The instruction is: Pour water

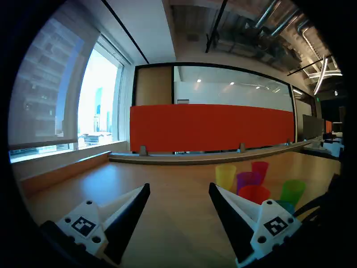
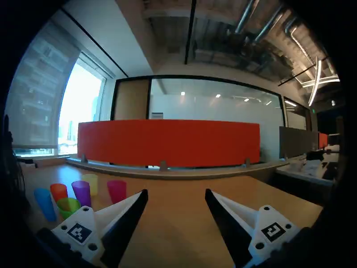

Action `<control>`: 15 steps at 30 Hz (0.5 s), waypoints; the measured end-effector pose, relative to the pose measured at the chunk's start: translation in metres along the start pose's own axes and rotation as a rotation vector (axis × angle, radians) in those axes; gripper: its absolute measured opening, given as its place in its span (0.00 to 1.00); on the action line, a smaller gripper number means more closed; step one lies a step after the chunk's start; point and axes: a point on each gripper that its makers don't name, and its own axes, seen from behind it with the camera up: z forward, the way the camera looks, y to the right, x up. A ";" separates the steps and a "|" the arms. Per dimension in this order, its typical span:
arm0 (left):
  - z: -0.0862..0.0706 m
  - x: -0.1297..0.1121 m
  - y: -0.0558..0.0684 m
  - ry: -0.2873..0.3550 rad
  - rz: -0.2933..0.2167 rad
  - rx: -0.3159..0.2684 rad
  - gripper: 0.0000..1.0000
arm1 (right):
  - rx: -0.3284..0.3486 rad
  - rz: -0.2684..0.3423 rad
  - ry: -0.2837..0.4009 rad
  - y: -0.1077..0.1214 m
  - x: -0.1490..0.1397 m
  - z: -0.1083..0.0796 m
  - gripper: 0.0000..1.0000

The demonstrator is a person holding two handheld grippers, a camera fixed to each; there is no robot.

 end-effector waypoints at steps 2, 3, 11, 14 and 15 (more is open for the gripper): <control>0.000 0.000 0.000 0.000 0.000 0.000 0.98 | -0.001 0.007 -0.004 0.001 -0.003 0.001 0.99; 0.000 0.000 0.000 0.000 0.000 0.000 0.98 | -0.001 0.012 -0.005 0.002 -0.004 0.002 0.99; 0.000 0.000 0.000 0.000 0.000 0.000 0.98 | -0.006 0.019 -0.015 0.006 -0.012 0.005 0.99; 0.000 0.000 0.000 0.000 0.000 0.000 0.98 | -0.009 0.013 -0.017 0.007 -0.014 0.005 0.99; 0.000 0.000 0.000 0.000 0.000 0.000 0.98 | -0.010 0.013 -0.017 0.007 -0.015 0.006 0.99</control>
